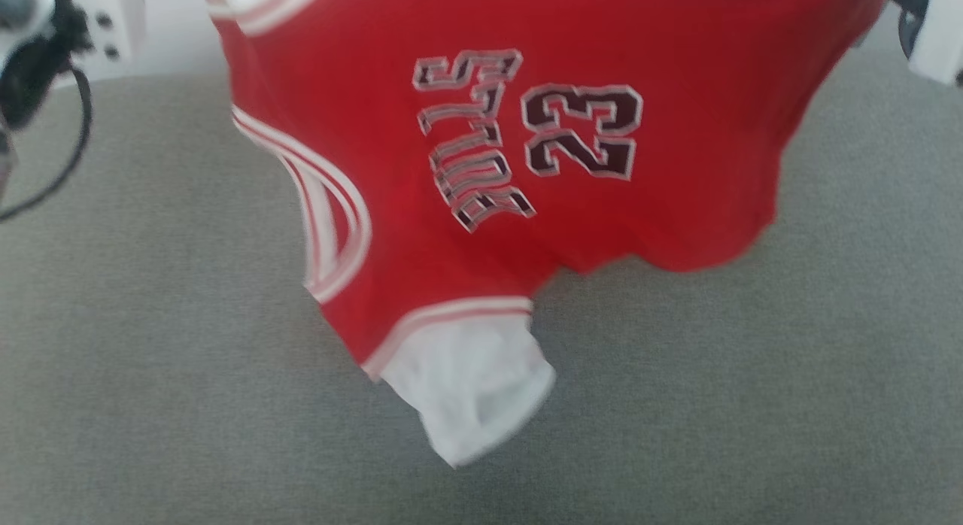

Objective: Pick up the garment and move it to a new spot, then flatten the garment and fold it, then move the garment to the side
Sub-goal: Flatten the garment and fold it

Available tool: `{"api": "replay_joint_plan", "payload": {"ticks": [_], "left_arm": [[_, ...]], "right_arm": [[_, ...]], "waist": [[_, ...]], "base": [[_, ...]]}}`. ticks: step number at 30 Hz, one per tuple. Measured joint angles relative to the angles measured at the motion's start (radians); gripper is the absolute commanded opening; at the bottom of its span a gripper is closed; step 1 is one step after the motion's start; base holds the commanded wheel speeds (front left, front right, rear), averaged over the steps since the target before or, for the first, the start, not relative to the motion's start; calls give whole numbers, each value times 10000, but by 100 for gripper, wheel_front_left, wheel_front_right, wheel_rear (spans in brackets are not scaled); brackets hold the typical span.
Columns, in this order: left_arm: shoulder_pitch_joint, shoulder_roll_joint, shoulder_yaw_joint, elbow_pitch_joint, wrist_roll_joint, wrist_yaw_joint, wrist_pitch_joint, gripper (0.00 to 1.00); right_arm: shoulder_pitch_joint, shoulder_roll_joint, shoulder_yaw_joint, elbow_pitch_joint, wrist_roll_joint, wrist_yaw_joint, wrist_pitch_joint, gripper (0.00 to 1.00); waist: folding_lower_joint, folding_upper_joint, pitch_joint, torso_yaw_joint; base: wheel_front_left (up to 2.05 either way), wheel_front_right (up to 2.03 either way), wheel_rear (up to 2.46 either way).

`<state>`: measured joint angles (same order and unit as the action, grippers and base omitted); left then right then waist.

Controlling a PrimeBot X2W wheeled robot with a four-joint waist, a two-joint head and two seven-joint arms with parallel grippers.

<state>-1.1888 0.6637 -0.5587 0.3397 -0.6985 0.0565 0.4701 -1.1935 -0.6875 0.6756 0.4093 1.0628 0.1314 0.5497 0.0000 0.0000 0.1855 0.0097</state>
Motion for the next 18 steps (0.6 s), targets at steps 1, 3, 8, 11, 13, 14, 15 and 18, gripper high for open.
{"api": "replay_joint_plan", "payload": {"ticks": [1,3,8,11,13,14,15,18], "left_arm": [[-201,-61,6,205,153,2,-199,0],[-610,-167,-25,686,454,-27,-740,0],[-2004,-518,59,1958,1375,151,-2591,0],[-2940,-727,50,2612,1946,226,-3841,0],[-3593,-890,48,2989,2265,291,-4690,0],[-3920,-963,46,3135,2429,322,-5143,0],[-4245,-1030,73,3283,2577,382,-5582,0],[-4917,-1206,65,3614,2890,387,-6798,0]], "right_arm": [[-81,130,-36,107,-144,0,-228,0],[-322,445,-180,545,-460,0,-715,0],[-1384,1210,-117,1852,-1755,2,-2088,0],[-2154,1655,-140,2757,-2514,6,-3239,0],[-2731,1883,-251,3350,-3024,4,-4228,0],[-2994,1956,-267,3638,-3296,4,-4698,0],[-3235,2044,-278,3883,-3582,4,-5216,0],[-3813,2270,-282,4617,-4240,4,-6416,0]], "waist": [[0,0,61,-43],[0,0,217,-126],[0,0,759,-326],[1,0,1138,-430],[0,0,1399,-476],[0,0,1526,-489],[0,0,1653,-498],[1,0,1996,-476]], "base": [[0,0,0],[0,0,0],[0,0,0],[0,0,0],[0,0,0],[0,0,0],[0,0,0],[0,0,0]]}}
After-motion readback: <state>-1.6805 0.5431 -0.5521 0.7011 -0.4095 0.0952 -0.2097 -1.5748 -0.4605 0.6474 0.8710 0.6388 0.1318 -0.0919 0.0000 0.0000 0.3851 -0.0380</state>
